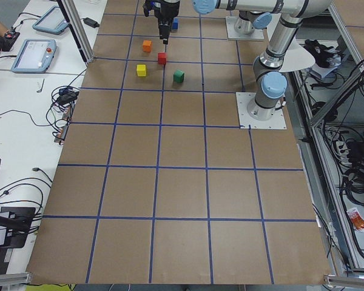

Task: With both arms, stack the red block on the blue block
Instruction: 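Reach the right gripper to the red cube and grasp it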

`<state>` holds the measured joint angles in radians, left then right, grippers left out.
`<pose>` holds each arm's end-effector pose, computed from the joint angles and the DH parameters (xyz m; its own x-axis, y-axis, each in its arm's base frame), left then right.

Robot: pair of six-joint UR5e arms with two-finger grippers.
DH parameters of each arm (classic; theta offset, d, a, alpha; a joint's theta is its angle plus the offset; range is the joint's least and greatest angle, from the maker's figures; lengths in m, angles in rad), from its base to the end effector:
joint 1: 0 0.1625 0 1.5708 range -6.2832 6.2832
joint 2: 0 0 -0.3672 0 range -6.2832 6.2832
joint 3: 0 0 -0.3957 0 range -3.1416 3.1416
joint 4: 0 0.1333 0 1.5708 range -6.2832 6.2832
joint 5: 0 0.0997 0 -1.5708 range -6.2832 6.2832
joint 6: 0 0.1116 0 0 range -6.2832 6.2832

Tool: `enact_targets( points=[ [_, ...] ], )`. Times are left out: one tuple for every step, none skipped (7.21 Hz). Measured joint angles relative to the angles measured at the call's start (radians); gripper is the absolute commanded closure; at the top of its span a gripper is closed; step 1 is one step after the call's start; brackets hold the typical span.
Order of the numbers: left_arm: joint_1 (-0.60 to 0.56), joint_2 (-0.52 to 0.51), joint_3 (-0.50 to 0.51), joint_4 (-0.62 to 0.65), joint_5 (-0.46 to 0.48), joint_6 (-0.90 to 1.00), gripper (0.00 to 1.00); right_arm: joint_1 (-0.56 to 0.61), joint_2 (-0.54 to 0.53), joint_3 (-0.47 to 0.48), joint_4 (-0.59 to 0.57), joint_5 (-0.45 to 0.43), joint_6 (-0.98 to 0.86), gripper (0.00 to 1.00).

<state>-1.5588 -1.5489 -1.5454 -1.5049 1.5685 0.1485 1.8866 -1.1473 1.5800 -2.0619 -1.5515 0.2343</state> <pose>-0.1276 -0.5005 0.4487 -0.9907 0.1354 -0.0145 0.1362 0.9843 -0.1120 0.3201 -0.5436 0.2258 -0.9960 -0.0828 -0.0323 -0.0810 0.9953 -0.0523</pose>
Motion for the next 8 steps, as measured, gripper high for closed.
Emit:
enact_targets(
  points=[
    [-0.001, 0.000, -0.001, 0.000, 0.001, 0.000, 0.00, 0.013, 0.028, 0.000, -0.017, 0.000, 0.012, 0.00],
    [-0.001, 0.000, -0.003, 0.000, 0.001, 0.000, 0.00, 0.024, 0.052, 0.000, -0.035, 0.001, 0.023, 0.00],
    [-0.001, -0.001, -0.004, 0.000, 0.001, 0.000, 0.00, 0.032, 0.074, 0.000, -0.053, 0.001, 0.037, 0.00],
    [0.000, -0.002, -0.005, 0.000, -0.003, -0.001, 0.00, 0.036, 0.092, 0.000, -0.065, 0.001, 0.046, 0.00],
    [0.000, -0.002, -0.006, -0.001, -0.004, -0.001, 0.00, 0.039, 0.109, 0.000, -0.072, 0.002, 0.049, 0.00],
    [0.000, -0.002, -0.007, -0.001, -0.004, -0.001, 0.00, 0.045, 0.127, 0.000, -0.083, 0.002, 0.052, 0.00],
    [-0.001, -0.003, -0.007, 0.000, -0.002, -0.001, 0.00, 0.053, 0.141, 0.000, -0.098, 0.009, 0.055, 0.00],
    [-0.001, -0.002, -0.007, 0.000, -0.001, -0.002, 0.00, 0.056, 0.149, 0.000, -0.105, 0.020, 0.059, 0.00]
  ],
)
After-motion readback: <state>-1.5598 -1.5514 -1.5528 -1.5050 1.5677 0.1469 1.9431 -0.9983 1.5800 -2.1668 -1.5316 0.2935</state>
